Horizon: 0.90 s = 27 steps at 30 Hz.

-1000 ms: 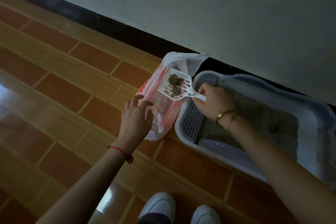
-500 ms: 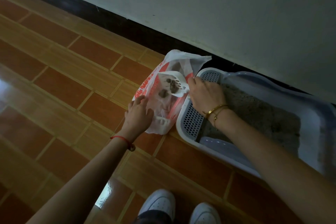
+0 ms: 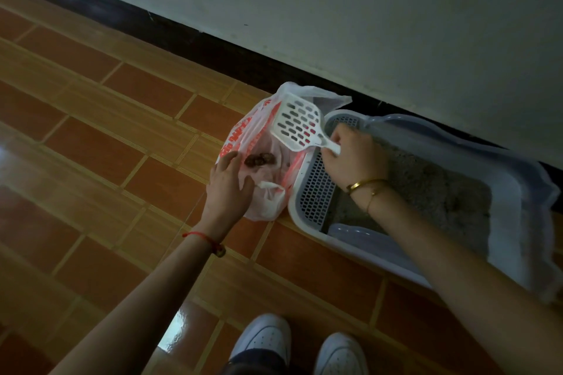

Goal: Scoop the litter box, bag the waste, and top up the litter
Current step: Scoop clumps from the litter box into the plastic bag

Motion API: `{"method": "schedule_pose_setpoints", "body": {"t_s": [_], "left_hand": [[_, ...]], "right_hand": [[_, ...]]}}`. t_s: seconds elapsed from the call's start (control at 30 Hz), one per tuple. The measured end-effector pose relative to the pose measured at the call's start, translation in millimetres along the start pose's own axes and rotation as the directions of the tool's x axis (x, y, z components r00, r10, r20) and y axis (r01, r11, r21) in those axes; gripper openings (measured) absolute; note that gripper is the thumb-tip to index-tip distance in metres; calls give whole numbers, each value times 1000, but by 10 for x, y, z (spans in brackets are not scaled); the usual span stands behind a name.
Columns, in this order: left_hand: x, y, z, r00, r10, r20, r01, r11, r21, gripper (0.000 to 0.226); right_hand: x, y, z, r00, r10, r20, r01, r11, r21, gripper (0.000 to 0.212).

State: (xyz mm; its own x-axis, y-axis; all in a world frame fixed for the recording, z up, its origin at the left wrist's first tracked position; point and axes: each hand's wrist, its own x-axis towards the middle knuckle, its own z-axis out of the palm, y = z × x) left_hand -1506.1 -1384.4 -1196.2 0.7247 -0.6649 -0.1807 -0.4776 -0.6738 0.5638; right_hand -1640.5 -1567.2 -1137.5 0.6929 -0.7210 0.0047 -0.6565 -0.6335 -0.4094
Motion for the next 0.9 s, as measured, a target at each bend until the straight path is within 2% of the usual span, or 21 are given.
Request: {"method": "schedule_pose_setpoints", "body": {"t_s": [0.03,0.1,0.13,0.2,0.33,0.53,0.73,0.83,0.9], "left_hand": [[-11,6,6,999,30,-26,-30,1000,9,52],[-34,62,18,982,149,-112,-148,989,23,43],[-39,108,28,963,223,-155,-221,975,28,37],[-52,235,49,915,358,-188,-357,933,37,28],[-83,501,182,841,538,-56,-539,842,3,27],[-117,752,486,761,635,131,-641,768,-1,35],[-90,837,706,736,666,124,-669,743,-16,23],[-92,907,815,719,679,146,-678,732,-63,22],[-95,937,885,717,677,167,-676,734,-72,23]], "right_hand": [[-2,42,-33,993,101,60,-108,988,114,19],[-33,119,-126,952,247,183,-295,899,323,20],[-61,156,-177,933,284,221,-352,852,387,19],[-140,241,-298,921,314,231,-385,827,410,18],[-350,489,-550,914,364,178,-404,846,347,15],[-746,975,-892,876,465,128,-481,858,181,23],[-1098,1357,-878,779,604,169,-609,793,-26,28],[-1220,1492,-831,747,649,144,-623,759,-189,22],[-1280,1563,-808,724,678,130,-635,728,-259,25]]}}
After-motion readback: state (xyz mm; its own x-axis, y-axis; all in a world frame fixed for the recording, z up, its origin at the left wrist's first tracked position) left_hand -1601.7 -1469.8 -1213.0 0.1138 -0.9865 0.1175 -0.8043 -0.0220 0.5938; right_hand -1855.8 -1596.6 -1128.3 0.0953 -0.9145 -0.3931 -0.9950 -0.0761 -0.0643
